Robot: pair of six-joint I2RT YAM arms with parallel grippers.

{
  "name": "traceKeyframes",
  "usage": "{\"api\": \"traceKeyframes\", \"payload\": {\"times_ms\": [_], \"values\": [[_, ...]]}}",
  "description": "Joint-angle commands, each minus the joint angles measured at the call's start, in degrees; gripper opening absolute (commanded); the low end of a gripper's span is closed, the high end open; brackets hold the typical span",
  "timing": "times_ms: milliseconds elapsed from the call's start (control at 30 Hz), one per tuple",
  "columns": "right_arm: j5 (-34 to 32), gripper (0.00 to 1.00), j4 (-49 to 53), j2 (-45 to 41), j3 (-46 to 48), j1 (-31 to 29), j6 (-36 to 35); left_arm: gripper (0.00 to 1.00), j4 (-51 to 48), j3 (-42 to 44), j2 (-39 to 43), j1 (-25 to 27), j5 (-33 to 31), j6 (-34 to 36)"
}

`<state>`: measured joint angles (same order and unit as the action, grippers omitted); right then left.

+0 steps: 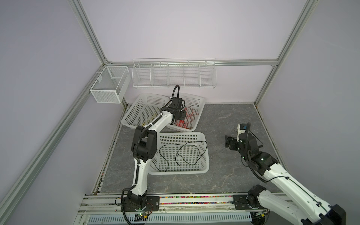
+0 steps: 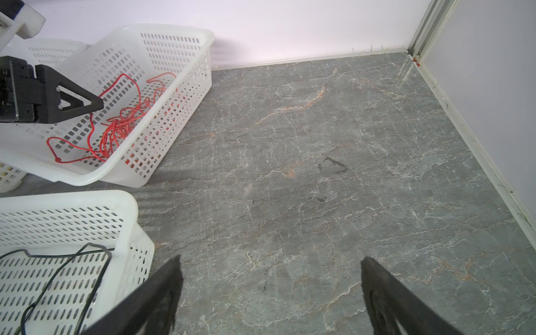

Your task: Untangle the cables

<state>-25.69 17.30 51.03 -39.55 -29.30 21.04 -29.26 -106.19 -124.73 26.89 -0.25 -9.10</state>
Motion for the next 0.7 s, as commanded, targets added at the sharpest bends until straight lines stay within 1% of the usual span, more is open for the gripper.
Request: {"api": "traceKeyframes", "payload": {"times_ms": [0, 33, 67, 100, 233, 367, 433, 533, 600, 667], "values": [[-0.1, 0.97, -1.6, 0.7, 1.3, 0.2, 0.5, 0.66, -0.4, -0.4, 3.2, 0.1, -0.6, 0.9], [-0.3, 0.97, -1.7, 1.0, 1.3, 0.3, 0.2, 0.70, 0.0, 0.2, 4.1, 0.1, -0.6, 1.1], [-0.4, 0.98, -1.8, 1.5, 1.2, 0.3, -0.1, 0.89, 0.7, 1.1, 5.4, 0.2, -0.5, 1.5], [-0.6, 0.98, -1.8, 1.9, 1.2, 0.4, -0.4, 1.00, 1.4, 2.0, 6.7, 0.2, -0.7, 1.6], [-0.3, 0.99, -2.2, 4.6, 0.4, 1.1, -1.7, 0.99, 6.5, 8.9, 14.7, 0.7, -3.3, 2.0], [-0.3, 0.99, -3.5, 6.6, 0.7, 2.6, -2.0, 0.99, 13.0, 20.1, 25.2, 0.8, -8.4, 1.6], [-0.3, 0.97, -3.8, 7.1, 0.9, 4.2, -1.7, 0.99, 15.9, 26.4, 30.3, 0.8, -12.0, 1.4], [-0.9, 0.89, -4.2, 8.0, 1.3, 6.5, -2.4, 0.99, 18.7, 35.0, 37.8, 0.7, -18.4, 0.9], [-0.6, 0.89, -4.6, 8.8, 1.5, 8.0, -3.7, 0.99, 19.6, 39.9, 42.3, 0.6, -23.3, 0.5], [-1.7, 0.89, -5.2, 9.8, 1.7, 9.3, -4.9, 0.99, 20.6, 44.9, 46.7, 0.0, -28.0, 1.2]]}}
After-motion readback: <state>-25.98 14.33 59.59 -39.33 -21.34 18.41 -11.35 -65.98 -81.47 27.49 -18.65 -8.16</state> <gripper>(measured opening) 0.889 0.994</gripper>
